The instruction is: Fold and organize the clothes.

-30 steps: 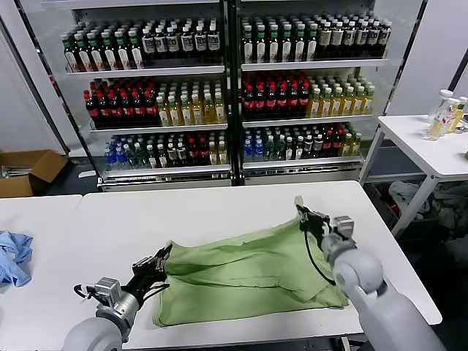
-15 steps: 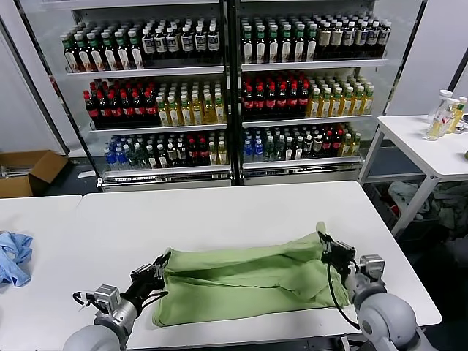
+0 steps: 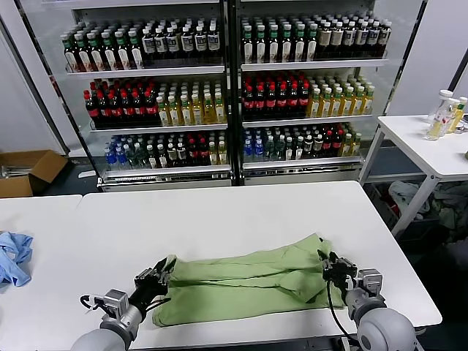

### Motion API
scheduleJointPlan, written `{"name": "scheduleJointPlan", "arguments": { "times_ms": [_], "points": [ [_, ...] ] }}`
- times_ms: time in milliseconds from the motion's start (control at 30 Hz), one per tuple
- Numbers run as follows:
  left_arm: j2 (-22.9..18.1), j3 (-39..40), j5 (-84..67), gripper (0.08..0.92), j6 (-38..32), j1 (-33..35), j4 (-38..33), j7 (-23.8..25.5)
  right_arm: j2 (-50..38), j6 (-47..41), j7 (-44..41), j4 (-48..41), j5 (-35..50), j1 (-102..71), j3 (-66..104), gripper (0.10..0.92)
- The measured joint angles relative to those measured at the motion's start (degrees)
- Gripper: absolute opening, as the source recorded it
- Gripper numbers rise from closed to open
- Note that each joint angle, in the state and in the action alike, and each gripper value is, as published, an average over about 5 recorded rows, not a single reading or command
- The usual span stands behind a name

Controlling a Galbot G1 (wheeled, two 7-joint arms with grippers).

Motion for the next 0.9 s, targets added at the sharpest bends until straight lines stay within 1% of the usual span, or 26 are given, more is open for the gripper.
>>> {"name": "scheduleJointPlan", "arguments": {
  "times_ms": [200,433,567,633,700,900],
  "points": [
    [-2.03,-0.11,4.51,0.517,1.07,1.62,-1.46,-2.73,0.53,-0.17,0.28,1.88,-2.04,-2.22,1.14,0.572],
    [-6.67,0.74,9.3,0.724,3.13,3.75,-2.38,-6.99,1.12,-0.51,0.69,4.66,-3.16,-5.12,2.85,0.772],
    [-9.47,1.29,11.75,0.807,4.26,4.34,-2.29,-8.97,1.14,-0.59,0.87,5.97,-3.37,-6.38,3.79,0.818],
    [-10.62,1.43,12.8,0.805,4.71,4.5,-2.07,-9.77,1.11,-0.6,0.93,6.52,-3.43,-6.92,4.21,0.821],
    [-11.58,1.51,13.63,0.776,5.0,4.7,-1.76,-10.4,1.09,-0.6,0.96,7.0,-3.46,-7.42,4.59,0.822],
    [-13.81,1.92,15.11,0.609,5.49,5.58,-1.05,-11.29,1.03,-0.54,1.01,7.92,-3.64,-8.44,5.61,0.823]
  ]
}}
